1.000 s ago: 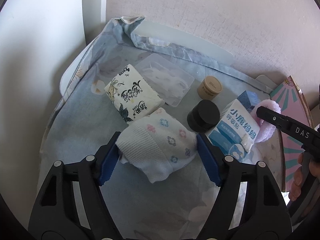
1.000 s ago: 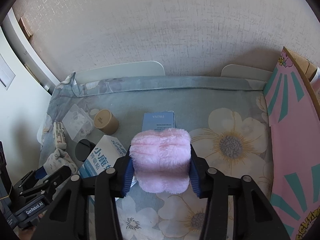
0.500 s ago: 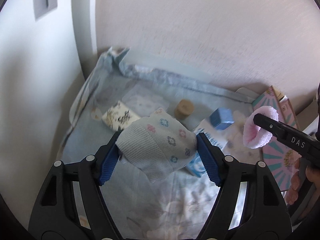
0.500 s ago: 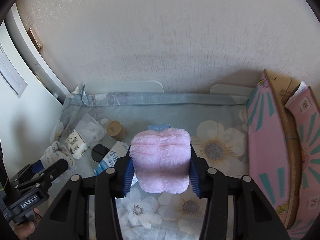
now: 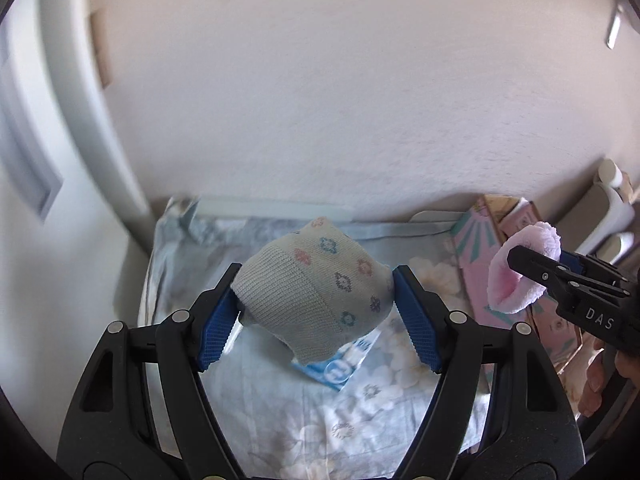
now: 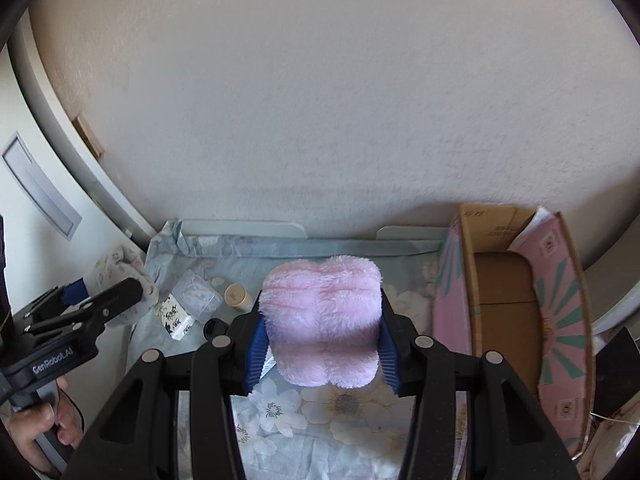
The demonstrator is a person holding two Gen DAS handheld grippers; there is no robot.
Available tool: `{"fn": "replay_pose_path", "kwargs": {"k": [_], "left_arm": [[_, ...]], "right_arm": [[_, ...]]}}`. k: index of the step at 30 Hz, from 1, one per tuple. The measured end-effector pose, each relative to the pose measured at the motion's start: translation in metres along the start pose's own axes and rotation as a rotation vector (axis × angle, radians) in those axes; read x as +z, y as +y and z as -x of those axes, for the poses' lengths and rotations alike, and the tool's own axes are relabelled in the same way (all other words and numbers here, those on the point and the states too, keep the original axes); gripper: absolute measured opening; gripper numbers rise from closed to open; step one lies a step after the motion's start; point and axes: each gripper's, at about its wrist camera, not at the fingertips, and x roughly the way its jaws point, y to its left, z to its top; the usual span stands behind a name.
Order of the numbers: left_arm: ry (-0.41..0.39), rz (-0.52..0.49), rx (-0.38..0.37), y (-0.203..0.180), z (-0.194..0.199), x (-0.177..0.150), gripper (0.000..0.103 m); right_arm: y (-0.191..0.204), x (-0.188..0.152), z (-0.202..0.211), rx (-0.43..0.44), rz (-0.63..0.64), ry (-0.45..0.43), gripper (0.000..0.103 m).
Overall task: Organize objects
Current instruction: 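Carry the sock and pink sponge in both grippers over the cardboard box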
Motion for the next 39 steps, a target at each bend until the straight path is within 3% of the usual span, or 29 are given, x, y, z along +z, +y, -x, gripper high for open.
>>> {"fn": "replay_pose_path", "kwargs": {"k": [6, 14, 20, 29, 39], "left_arm": [[0.004, -0.083, -0.068, -0.034, -0.005, 0.034, 0.072], [0.009, -0.204, -0.192, -0.107, -0.027, 0.077, 0.072], [0.039, -0.299, -0.282, -0.175, -0.048, 0.092, 0.072], [0.119, -0.454, -0.351, -0.263, -0.091, 0.088, 0.072], [0.228, -0.554, -0.380, -0.323, -0.147, 0.055, 0.072]], "right_arm": [[-0.024, 0.012, 0.025, -0.046, -0.028, -0.029, 0.043], [-0.071, 0.020, 0.055, -0.118, -0.086, -0.045, 0.043], [-0.104, 0.013, 0.068, -0.174, -0.115, -0.040, 0.043], [-0.140, -0.006, 0.065, -0.233, -0.174, 0.018, 0.043], [-0.178, -0.044, 0.046, -0.256, -0.256, 0.103, 0.043]]}}
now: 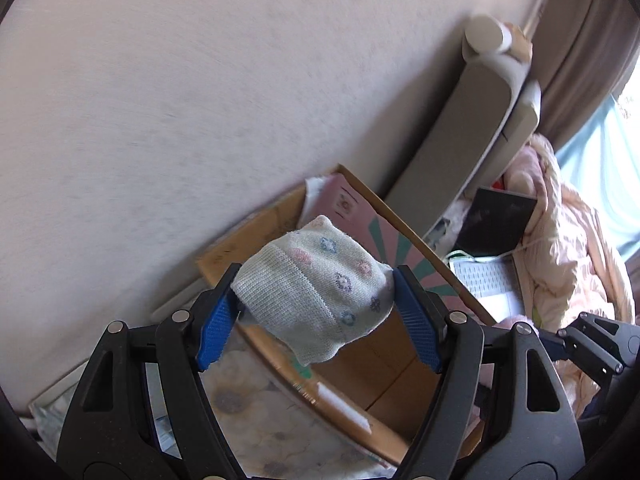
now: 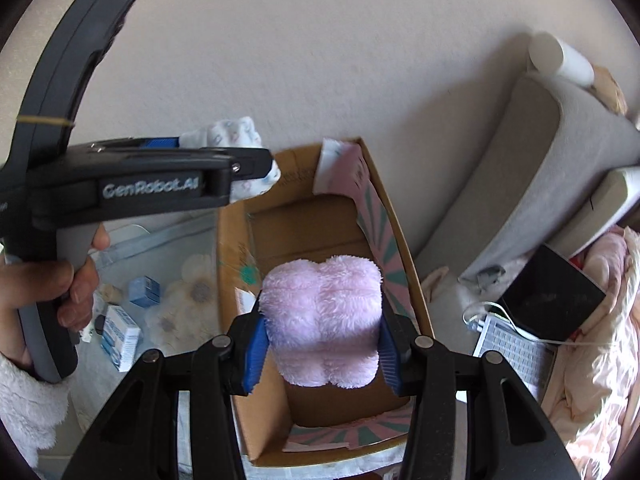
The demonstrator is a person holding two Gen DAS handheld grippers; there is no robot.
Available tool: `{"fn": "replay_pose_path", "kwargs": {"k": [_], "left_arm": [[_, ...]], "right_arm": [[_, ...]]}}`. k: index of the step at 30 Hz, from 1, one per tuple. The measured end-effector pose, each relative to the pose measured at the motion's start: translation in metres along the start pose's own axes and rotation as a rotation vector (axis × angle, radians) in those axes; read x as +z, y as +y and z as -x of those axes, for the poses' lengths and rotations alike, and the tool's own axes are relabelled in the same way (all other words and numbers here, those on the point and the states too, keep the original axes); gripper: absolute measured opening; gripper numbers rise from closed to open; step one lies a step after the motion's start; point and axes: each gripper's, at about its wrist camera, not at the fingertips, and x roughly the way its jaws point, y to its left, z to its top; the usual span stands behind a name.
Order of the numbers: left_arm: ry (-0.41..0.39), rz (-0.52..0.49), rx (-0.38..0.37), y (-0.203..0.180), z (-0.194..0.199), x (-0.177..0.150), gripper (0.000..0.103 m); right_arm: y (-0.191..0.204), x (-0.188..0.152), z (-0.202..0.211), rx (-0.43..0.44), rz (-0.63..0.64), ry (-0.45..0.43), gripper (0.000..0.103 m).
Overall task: Organize objects
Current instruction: 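Carry the sock and pink sponge in both grippers over the cardboard box, then open both grippers to drop the sock and sponge into the box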
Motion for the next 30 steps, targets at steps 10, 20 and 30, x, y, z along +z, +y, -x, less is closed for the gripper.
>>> {"fn": "replay_pose_path", "kwargs": {"k": [10, 20, 30], "left_arm": [[0.156, -0.061, -0.021, -0.023, -0.078, 0.000, 0.072], [0.276, -0.116, -0.026, -0.038, -0.130, -0.020, 0.072], [0.270, -0.161, -0.011, -0.046, -0.127, -0.013, 0.072]], "right_arm": [[-0.015, -0.022, -0.036, -0.003, -0.025, 0.102, 0.043], [-0.020, -0.039, -0.088, 0.031, 0.001, 0.214, 0.043], [-0.018, -0.036, -0.096, 0.044, 0.023, 0.223, 0.043]]}}
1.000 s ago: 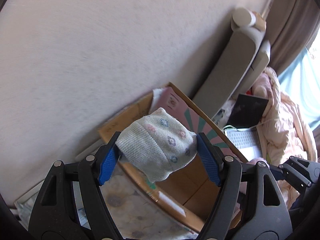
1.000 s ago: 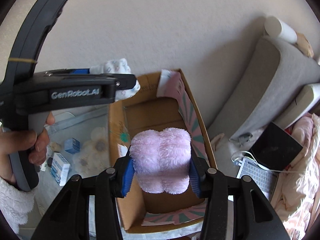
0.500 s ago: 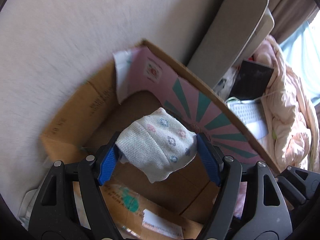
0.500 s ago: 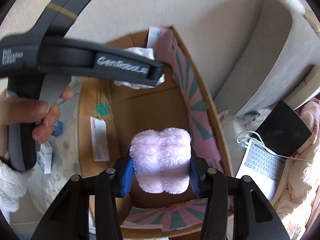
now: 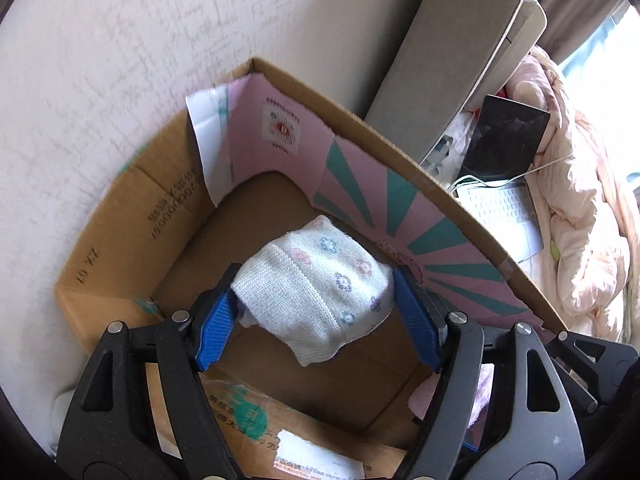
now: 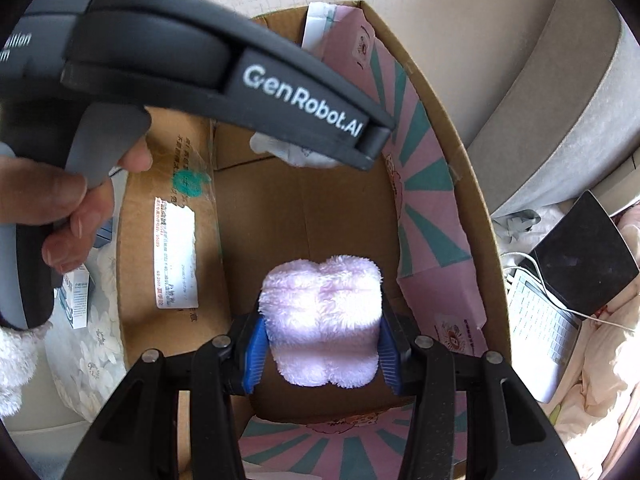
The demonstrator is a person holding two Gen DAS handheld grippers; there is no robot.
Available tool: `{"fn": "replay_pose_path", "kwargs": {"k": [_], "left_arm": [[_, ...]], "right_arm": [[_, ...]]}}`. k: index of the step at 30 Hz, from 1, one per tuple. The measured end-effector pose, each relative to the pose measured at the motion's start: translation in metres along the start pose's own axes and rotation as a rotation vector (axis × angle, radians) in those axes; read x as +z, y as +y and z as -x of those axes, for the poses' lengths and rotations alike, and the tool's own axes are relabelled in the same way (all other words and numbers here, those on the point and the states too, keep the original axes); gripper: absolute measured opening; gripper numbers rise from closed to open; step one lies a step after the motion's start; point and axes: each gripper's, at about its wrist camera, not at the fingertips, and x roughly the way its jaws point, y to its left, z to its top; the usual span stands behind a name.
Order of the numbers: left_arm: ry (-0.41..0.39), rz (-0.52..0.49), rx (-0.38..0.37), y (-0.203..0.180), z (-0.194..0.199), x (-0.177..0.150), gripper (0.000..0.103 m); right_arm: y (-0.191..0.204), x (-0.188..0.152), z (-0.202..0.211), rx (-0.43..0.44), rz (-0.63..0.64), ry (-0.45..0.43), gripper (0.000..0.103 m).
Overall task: Organize objects
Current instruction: 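Open both grippers to drop the sock and sponge into the box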
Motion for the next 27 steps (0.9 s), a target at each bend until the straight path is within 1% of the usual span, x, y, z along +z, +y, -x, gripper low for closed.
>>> {"fn": "replay_pose_path", "kwargs": {"k": [1, 3, 4, 5, 6, 8, 10, 14, 18, 23, 26, 27], "left_arm": [[-0.005, -0.007, 0.019, 0.000, 0.003, 0.002, 0.073], [-0.020, -0.017, 0.057, 0.002, 0.011, 0.004, 0.086], [-0.026, -0.020, 0.070, 0.001, 0.013, 0.006, 0.102], [-0.041, -0.024, 0.071, 0.000, 0.018, 0.007, 0.103], [-0.052, -0.027, 0.067, 0.001, 0.023, 0.007, 0.103], [-0.061, -0.036, 0.067, 0.001, 0.028, 0.008, 0.103], [-0.063, -0.047, 0.073, -0.001, 0.032, 0.010, 0.103], [-0.069, -0.047, 0.067, -0.003, 0.035, 0.009, 0.103], [-0.086, -0.046, 0.081, 0.001, 0.049, 0.004, 0.103], [-0.095, -0.027, 0.070, 0.007, 0.066, -0.002, 0.103], [-0.108, -0.010, 0.060, 0.011, 0.081, -0.006, 0.103], [-0.112, -0.005, 0.059, 0.012, 0.086, -0.006, 0.103]], "right_arm": [[0.000, 0.001, 0.001, 0.003, 0.002, -0.004, 0.043], [-0.001, 0.005, 0.005, 0.003, 0.008, -0.015, 0.044], [-0.003, 0.006, 0.006, 0.005, 0.009, -0.017, 0.050], [-0.003, 0.007, 0.006, 0.022, 0.010, -0.012, 0.063], [-0.003, 0.007, 0.005, 0.036, 0.007, -0.005, 0.069], [-0.003, 0.006, 0.009, 0.061, 0.006, -0.027, 0.103], [0.001, 0.003, 0.011, 0.059, 0.015, -0.050, 0.103], [0.005, -0.001, 0.012, 0.075, 0.013, -0.054, 0.103], [0.009, -0.004, 0.015, 0.069, 0.012, -0.056, 0.103], [0.016, -0.005, 0.025, 0.041, 0.043, -0.071, 0.103], [0.019, -0.004, 0.038, 0.043, 0.048, -0.099, 0.103], [0.012, -0.005, 0.036, 0.045, 0.050, -0.108, 0.103]]}}
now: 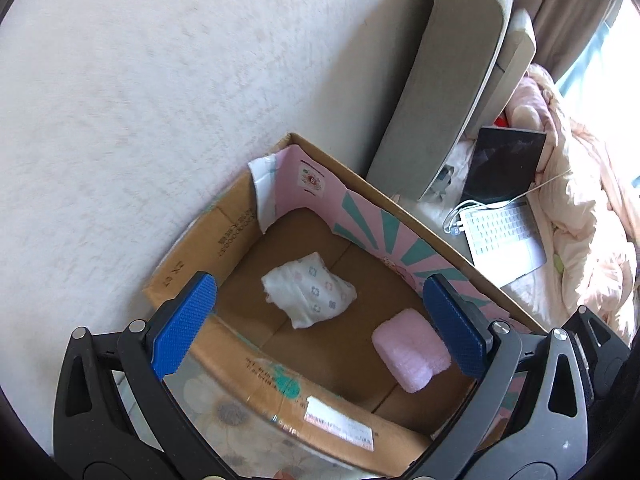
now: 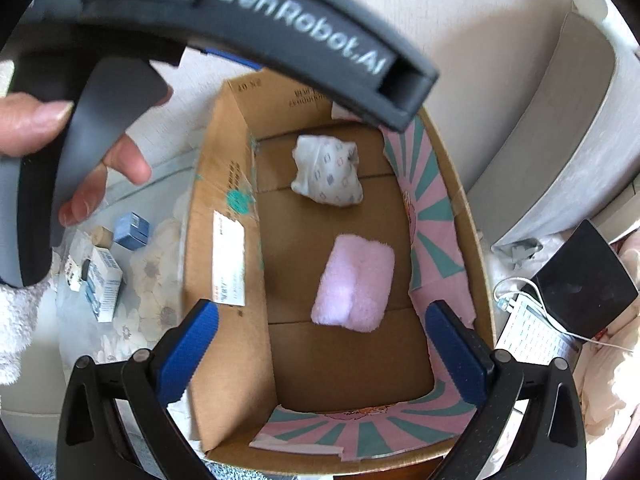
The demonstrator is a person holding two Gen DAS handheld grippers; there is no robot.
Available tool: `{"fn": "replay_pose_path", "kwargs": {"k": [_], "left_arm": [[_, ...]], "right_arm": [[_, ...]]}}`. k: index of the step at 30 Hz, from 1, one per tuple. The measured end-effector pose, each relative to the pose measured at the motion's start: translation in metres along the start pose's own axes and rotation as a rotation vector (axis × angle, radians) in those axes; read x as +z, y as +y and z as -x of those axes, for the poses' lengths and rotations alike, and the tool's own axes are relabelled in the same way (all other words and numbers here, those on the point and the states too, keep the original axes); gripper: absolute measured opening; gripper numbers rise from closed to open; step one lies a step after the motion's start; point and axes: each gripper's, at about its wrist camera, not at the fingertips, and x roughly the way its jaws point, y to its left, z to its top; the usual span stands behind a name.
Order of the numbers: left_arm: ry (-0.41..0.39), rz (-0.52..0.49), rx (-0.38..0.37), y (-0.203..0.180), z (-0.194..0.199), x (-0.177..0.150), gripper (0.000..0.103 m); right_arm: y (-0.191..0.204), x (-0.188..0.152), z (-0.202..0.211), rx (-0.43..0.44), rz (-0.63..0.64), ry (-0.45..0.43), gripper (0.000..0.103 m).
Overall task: Organize objects
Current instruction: 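Open both grippers to drop the sock and sponge into the box, then move both tools back over the bed of items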
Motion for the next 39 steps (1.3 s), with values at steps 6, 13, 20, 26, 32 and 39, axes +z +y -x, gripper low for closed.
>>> {"fn": "replay_pose_path", "kwargs": {"k": [6, 13, 20, 26, 32, 39], "left_arm": [[-0.057, 0.033, -0.011, 0.011, 0.043, -0.009, 0.103], [-0.149, 0.089, 0.016, 0.033, 0.106, -0.036, 0.103], [-0.257, 0.161, 0.073, 0.061, 0.170, -0.078, 0.103], [-0.314, 0.236, 0.122, 0.088, 0.218, -0.119, 0.103], [-0.369, 0.331, 0.173, 0.117, 0.260, -0.166, 0.103], [-0.416, 0.455, 0.231, 0.148, 0.296, -0.225, 0.103]], "right_arm": [[0.006, 0.004, 0.027, 0.000, 0.001, -0.035, 0.103], [0.012, 0.010, 0.067, -0.009, -0.027, -0.127, 0.103], [0.028, 0.019, 0.101, -0.110, -0.019, -0.207, 0.103], [0.039, 0.027, 0.123, -0.093, -0.025, -0.279, 0.103], [0.072, 0.038, 0.139, -0.094, 0.022, -0.339, 0.103], [0.120, 0.048, 0.149, -0.033, 0.105, -0.400, 0.103]]}}
